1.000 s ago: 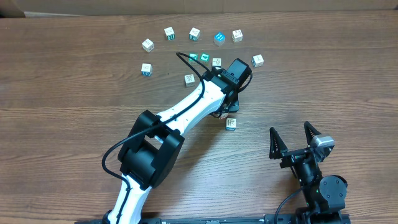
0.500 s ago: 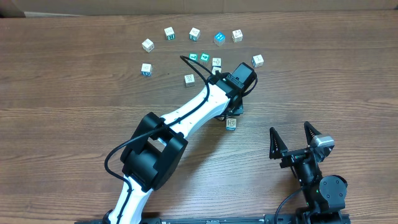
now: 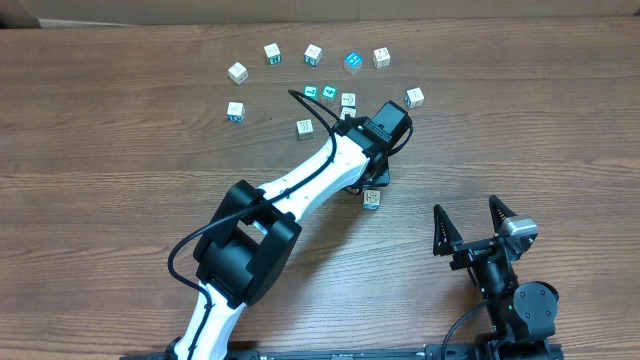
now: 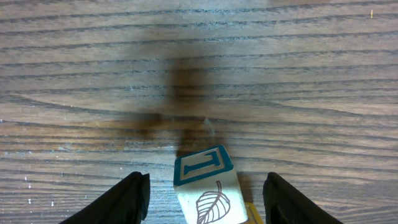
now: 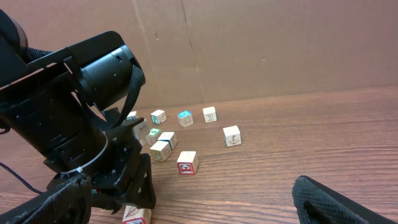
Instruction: Form a circle
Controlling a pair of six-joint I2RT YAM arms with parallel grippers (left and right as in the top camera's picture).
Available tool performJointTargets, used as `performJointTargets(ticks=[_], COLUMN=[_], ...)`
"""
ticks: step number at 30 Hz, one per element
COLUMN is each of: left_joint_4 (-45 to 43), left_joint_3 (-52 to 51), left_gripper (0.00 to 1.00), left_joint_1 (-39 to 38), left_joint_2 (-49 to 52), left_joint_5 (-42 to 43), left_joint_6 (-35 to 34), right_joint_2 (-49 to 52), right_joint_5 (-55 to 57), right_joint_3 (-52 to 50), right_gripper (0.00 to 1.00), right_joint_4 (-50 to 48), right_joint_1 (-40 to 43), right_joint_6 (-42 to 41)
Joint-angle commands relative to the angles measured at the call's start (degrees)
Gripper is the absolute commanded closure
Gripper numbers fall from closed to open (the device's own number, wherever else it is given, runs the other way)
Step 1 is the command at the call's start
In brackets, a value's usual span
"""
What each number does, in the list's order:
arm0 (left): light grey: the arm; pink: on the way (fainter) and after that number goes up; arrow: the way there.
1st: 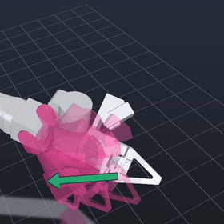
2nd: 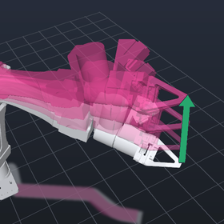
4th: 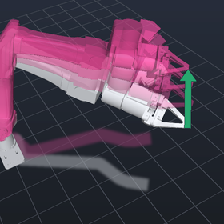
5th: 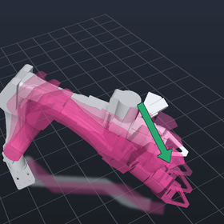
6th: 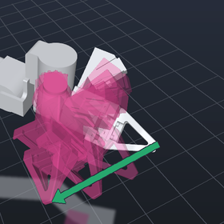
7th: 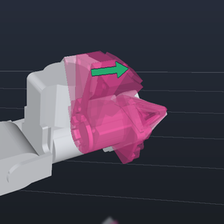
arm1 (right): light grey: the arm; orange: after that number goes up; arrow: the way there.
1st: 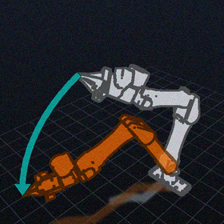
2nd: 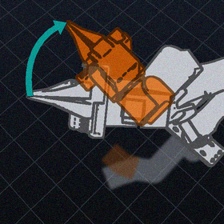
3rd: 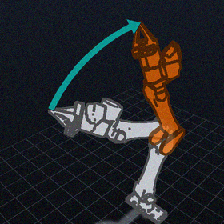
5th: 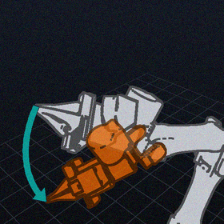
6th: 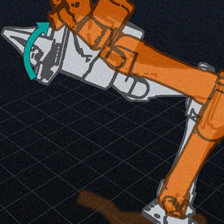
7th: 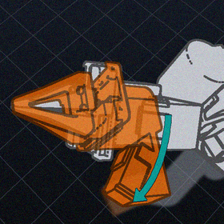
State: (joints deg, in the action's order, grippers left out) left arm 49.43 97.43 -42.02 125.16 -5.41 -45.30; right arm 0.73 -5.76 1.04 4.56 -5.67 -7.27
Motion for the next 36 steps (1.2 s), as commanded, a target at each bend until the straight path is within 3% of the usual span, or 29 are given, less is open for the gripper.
performJointTargets(ticks=[1, 3, 10, 20, 36], left_joint_4=[0.2, 0.2, -0.9, -1.9, -3.0], left_joint_3=[-0.7, -0.7, -2.5, -2.5, -2.5], left_gripper=[0.48, 0.53, 0.55, 0.73, 0.72], left_joint_1=[-0.4, -0.4, -0.4, -0.4, -0.3], left_joint_2=[1.2, 1.2, 1.2, 1.2, 1.2], left_joint_5=[-0.5, -0.5, -0.5, -0.9, -1.8], left_joint_6=[-0.6, -0.6, -2.6, -1.7, 3.9], right_joint_2=[-0.6, -0.6, -0.6, -0.6, -0.6], right_joint_5=[0.1, 0.1, 0.1, 0.1, 0.1], right_joint_3=[-0.6, -0.6, -0.6, -0.6, -0.6], right_gripper=[0.0, 0.0, 0.0, 0.0, 0.0], right_joint_4=[-0.2, -0.2, -0.2, -0.2, -0.2], right_joint_1=[0.1, 0.1, 0.1, 0.1, 0.1], right_joint_6=[-0.1, -0.1, -0.2, -0.2, -0.2])
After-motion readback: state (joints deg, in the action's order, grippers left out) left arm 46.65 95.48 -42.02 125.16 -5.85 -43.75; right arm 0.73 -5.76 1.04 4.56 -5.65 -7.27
